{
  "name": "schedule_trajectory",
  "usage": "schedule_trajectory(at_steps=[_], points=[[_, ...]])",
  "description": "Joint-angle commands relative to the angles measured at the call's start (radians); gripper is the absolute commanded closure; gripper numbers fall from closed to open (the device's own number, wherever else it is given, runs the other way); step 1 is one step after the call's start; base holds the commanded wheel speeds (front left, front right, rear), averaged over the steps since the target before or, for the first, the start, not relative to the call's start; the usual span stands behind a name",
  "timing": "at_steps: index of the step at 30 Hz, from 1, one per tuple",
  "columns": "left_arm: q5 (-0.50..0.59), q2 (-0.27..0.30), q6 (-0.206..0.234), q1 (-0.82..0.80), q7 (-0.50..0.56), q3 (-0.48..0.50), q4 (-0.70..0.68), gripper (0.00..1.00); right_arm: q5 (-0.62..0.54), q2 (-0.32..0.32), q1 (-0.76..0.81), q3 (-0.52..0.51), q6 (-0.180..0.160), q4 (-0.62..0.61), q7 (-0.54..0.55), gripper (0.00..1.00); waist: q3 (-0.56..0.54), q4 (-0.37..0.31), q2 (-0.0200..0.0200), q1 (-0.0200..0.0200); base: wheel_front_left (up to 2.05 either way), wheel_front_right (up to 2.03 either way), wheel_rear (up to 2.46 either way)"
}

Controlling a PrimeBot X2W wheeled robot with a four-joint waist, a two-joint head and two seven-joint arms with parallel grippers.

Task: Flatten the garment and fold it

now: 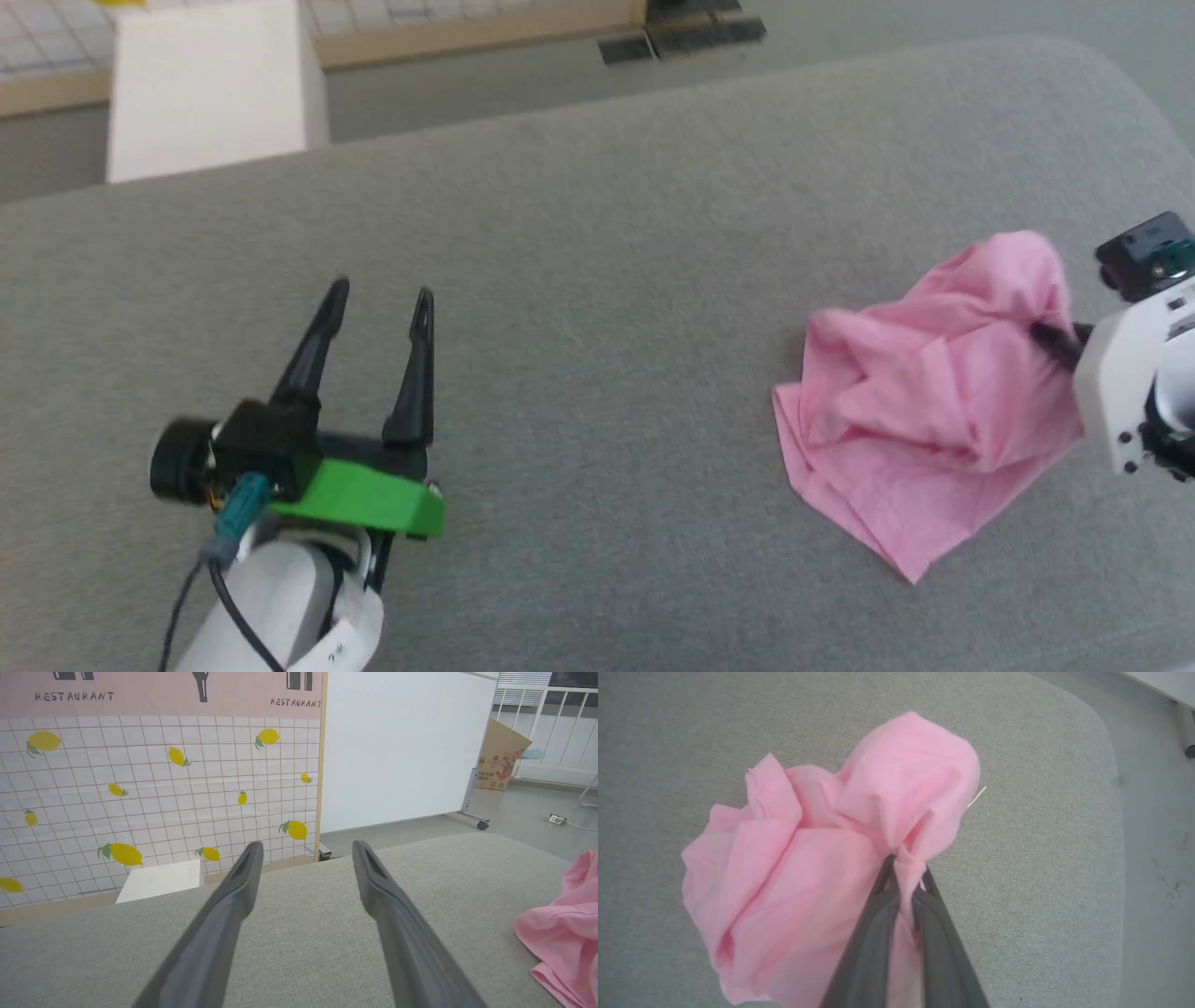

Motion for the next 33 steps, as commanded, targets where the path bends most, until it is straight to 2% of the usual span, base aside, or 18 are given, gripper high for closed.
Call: schedule_trajectory(at_steps=[1,8,16,17,18,19,25,33], points=[[0.022,0.014,-0.011,-0.037,0.005,-0.004,-0.010,0.00,-0.008,-0.003,-0.025,0.000,-0.001,0.033,-0.033,1.00,0.184,-0.125,0.0069,0.0000,0.00,0.00,0.00],[0.056,0.036,-0.039,-0.148,0.040,-0.028,-0.054,0.00,-0.030,-0.009,-0.099,-0.062,-0.001,0.256,-0.218,1.00,0.327,-0.123,0.0069,0.0000,0.00,0.00,0.00],[0.071,0.050,-0.049,-0.196,0.054,-0.039,-0.078,0.00,-0.190,0.021,-0.208,-0.233,-0.001,0.540,-0.439,1.00,0.403,-0.082,0.0069,0.0000,0.00,0.00,0.00],[0.071,0.052,-0.048,-0.197,0.054,-0.038,-0.079,0.00,-0.207,0.032,-0.219,-0.251,-0.001,0.567,-0.457,0.96,0.406,-0.079,0.0069,0.0000,0.00,0.00,0.00],[0.071,0.053,-0.047,-0.198,0.054,-0.038,-0.080,0.00,-0.233,0.044,-0.232,-0.271,-0.001,0.598,-0.477,0.58,0.408,-0.075,0.0069,0.0000,0.00,0.00,0.00],[0.071,0.054,-0.046,-0.199,0.053,-0.037,-0.080,0.00,-0.253,0.054,-0.241,-0.285,-0.001,0.620,-0.495,0.00,0.408,-0.073,0.0069,0.0000,0.00,0.00,0.00],[0.065,0.050,-0.041,-0.192,0.041,-0.038,-0.071,0.00,-0.412,0.089,-0.283,-0.386,-0.001,0.749,-0.606,0.00,0.375,-0.058,0.0069,0.0000,0.00,0.00,0.00],[0.038,0.015,-0.027,-0.134,0.009,-0.041,-0.025,0.00,-0.622,0.092,-0.238,-0.586,-0.001,0.822,-0.742,0.00,0.222,-0.034,0.0069,0.0000,0.00,0.00,0.00]])
